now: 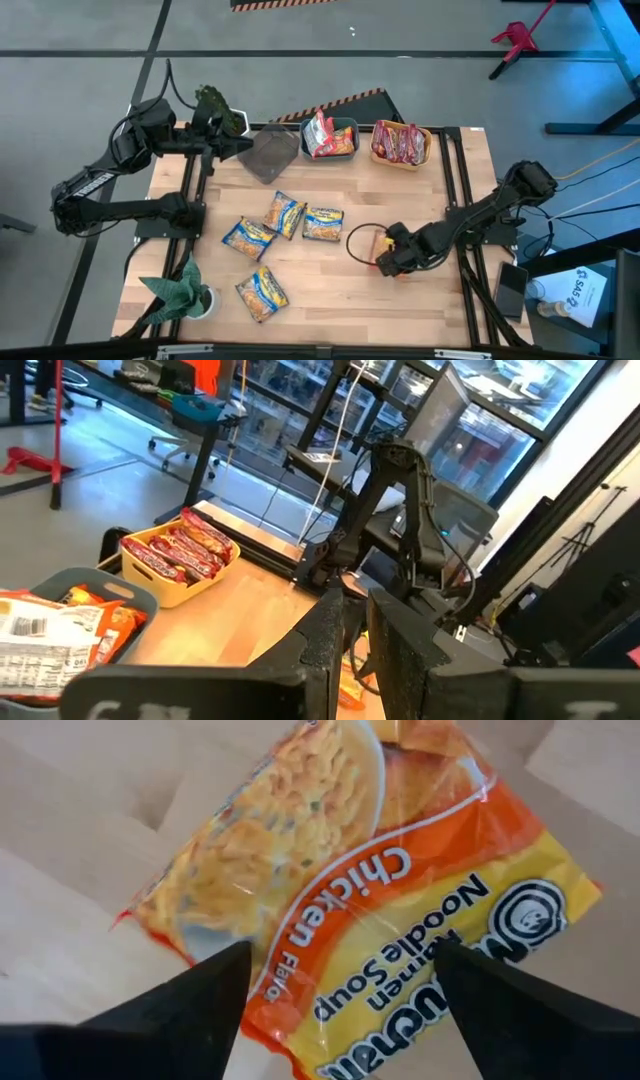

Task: Sort Maruchan noodles
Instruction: Put the orange noodle pack into the blue bin

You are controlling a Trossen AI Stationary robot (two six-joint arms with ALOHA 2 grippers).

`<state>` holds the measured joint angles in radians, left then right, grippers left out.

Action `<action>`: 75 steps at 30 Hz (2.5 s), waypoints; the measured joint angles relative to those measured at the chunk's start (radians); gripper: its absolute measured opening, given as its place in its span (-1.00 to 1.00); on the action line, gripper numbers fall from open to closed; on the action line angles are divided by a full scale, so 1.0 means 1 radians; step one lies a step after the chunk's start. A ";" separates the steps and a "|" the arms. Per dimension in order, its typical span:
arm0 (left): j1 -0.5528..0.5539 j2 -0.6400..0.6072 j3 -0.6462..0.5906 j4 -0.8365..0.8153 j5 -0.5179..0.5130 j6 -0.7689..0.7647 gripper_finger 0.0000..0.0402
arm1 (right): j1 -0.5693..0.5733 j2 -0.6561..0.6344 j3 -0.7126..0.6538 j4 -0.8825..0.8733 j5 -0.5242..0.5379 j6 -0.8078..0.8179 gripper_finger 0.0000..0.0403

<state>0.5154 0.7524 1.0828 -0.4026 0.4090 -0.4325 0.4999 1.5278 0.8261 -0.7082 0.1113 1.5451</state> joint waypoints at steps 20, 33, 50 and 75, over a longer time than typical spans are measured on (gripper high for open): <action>0.001 0.000 0.000 0.025 -0.089 0.020 -0.78 | 0.064 -0.068 -0.051 -0.065 0.057 0.186 0.53; 0.001 0.000 0.000 0.063 -0.194 -0.011 -0.78 | 0.022 -0.082 -0.195 0.235 0.118 0.186 0.40; 0.001 0.001 0.000 0.061 -0.218 -0.010 -0.78 | -0.053 -0.068 -0.157 0.262 0.258 0.133 -0.97; 0.001 0.001 0.000 0.060 -0.210 -0.004 -0.78 | -0.979 -0.032 0.523 -0.078 0.346 -1.157 -1.00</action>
<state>0.5163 0.7532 1.0828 -0.3431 0.1990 -0.4366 -0.4794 1.4958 1.3487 -0.7858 0.4575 0.3882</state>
